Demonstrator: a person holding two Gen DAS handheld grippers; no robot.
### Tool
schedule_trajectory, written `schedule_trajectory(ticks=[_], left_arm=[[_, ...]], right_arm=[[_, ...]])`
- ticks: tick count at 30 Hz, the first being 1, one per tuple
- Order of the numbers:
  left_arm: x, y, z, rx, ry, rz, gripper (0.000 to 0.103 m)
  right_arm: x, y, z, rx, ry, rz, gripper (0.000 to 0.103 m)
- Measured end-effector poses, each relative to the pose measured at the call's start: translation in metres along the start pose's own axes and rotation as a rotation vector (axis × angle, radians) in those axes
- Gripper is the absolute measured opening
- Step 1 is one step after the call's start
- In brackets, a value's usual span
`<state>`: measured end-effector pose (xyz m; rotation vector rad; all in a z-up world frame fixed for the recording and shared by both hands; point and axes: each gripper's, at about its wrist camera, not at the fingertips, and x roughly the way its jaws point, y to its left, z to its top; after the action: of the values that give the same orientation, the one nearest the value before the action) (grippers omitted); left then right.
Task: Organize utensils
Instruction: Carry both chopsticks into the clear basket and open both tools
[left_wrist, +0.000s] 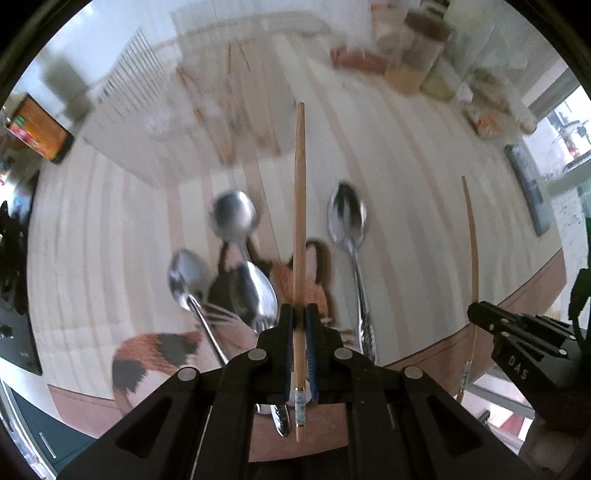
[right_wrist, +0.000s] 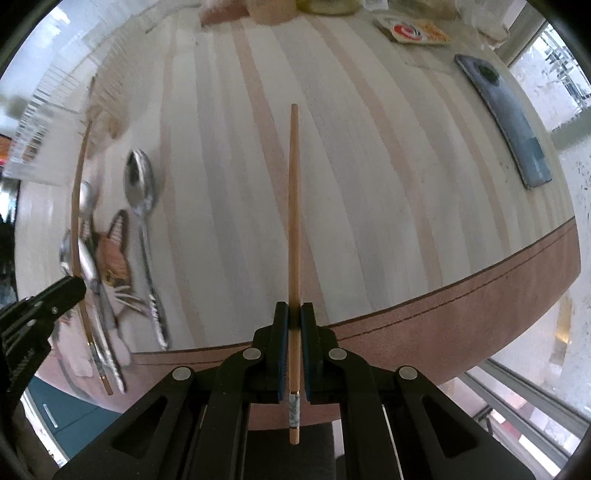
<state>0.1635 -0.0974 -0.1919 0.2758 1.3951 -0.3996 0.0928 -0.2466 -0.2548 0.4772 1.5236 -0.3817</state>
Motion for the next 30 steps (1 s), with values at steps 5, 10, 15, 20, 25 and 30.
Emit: schedule_trajectory(ticks=[5, 10, 15, 20, 25, 30], left_arm=[[-0.035, 0.006, 0.014, -0.014, -0.082, -0.004, 0.004], [-0.071, 0.013, 0.032, -0.043, -0.159, -0.024, 0.004], [-0.100, 0.029, 0.057, -0.084, -0.220, -0.044, 0.004], [-0.123, 0.057, 0.093, -0.158, -0.262, -0.069, 0.004], [-0.131, 0.092, 0.133, -0.234, -0.259, -0.088, 0.004], [-0.111, 0.122, 0.169, -0.280, -0.185, -0.101, 0.004]], right_arm=[[-0.031, 0.006, 0.013, -0.009, -0.066, 0.032, 0.006], [-0.069, 0.015, 0.031, -0.022, -0.141, 0.075, 0.006], [-0.110, 0.030, 0.057, -0.048, -0.217, 0.128, 0.006], [-0.142, 0.066, 0.096, -0.086, -0.276, 0.214, 0.006], [-0.158, 0.108, 0.140, -0.139, -0.302, 0.277, 0.006], [-0.151, 0.158, 0.189, -0.194, -0.249, 0.326, 0.006]])
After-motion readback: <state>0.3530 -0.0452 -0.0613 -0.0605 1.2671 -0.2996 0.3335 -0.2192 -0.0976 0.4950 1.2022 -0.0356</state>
